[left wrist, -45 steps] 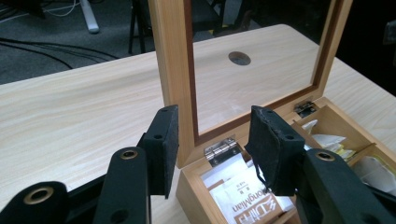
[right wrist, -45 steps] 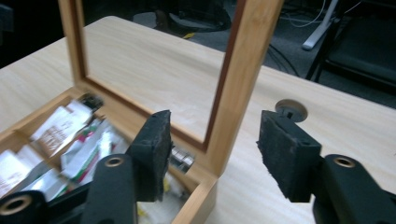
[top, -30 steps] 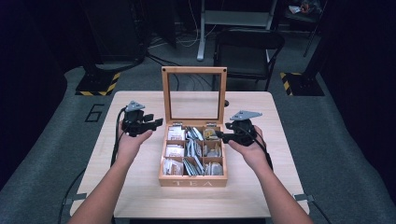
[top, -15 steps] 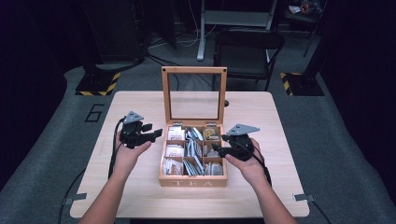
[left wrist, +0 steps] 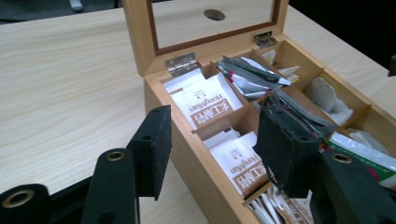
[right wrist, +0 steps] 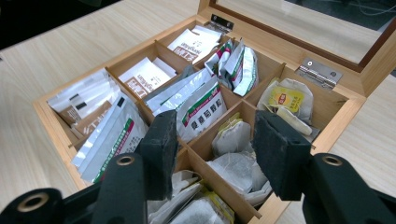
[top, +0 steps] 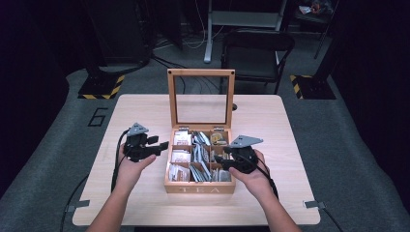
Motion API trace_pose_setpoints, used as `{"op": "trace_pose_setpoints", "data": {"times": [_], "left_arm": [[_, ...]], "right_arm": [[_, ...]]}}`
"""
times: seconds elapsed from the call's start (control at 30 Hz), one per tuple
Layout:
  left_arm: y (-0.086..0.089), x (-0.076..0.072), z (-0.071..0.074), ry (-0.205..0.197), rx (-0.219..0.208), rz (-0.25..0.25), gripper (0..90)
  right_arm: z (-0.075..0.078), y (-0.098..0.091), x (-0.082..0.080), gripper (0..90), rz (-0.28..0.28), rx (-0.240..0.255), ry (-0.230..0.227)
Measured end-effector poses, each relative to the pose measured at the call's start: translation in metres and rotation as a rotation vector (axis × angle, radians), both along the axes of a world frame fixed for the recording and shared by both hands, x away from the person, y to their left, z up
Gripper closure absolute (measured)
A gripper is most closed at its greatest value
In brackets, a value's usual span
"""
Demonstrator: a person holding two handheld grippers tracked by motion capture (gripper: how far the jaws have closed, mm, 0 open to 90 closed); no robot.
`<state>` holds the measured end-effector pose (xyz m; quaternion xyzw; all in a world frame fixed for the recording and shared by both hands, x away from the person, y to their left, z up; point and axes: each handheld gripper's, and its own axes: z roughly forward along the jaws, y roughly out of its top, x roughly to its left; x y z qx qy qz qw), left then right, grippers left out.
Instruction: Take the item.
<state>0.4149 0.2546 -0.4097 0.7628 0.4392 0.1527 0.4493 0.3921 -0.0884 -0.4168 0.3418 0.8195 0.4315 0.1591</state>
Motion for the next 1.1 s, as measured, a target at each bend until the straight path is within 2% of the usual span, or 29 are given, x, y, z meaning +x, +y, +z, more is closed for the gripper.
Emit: {"op": "trace_pose_setpoints", "data": {"times": [0.1, 0.27, 0.43, 0.53, 0.67, 0.8, 0.97, 1.1], "left_arm": [[-0.001, -0.003, -0.001, -0.002, 0.009, -0.009, 44.9], [-0.002, -0.007, -0.006, -0.001, 0.013, -0.015, 44.8], [-0.003, -0.007, -0.011, 0.003, 0.029, -0.022, 44.8], [-0.003, -0.007, -0.015, 0.018, 0.034, -0.025, 44.8], [-0.002, -0.006, -0.017, 0.032, 0.019, -0.022, 44.8], [0.000, -0.006, -0.017, 0.029, 0.015, -0.018, 44.9], [0.001, -0.007, -0.015, 0.024, 0.005, -0.019, 44.9], [0.000, -0.007, -0.015, 0.020, 0.001, -0.023, 44.8]], "right_arm": [[-0.004, 0.004, -0.003, 50.2, 0.007, -0.009, 0.002], [-0.012, 0.015, -0.007, 55.2, 0.044, -0.014, 0.051], [-0.020, 0.028, -0.011, 57.0, 0.067, -0.026, 0.050], [-0.022, 0.033, -0.014, 58.5, 0.081, -0.044, 0.029], [-0.025, 0.039, -0.016, 60.1, 0.082, -0.053, 0.038], [-0.031, 0.041, -0.015, 62.7, 0.078, -0.065, 0.044], [-0.036, 0.041, -0.012, 67.8, 0.067, -0.038, 0.077], [-0.038, 0.044, -0.012, 71.2, 0.072, -0.038, 0.079]]}}
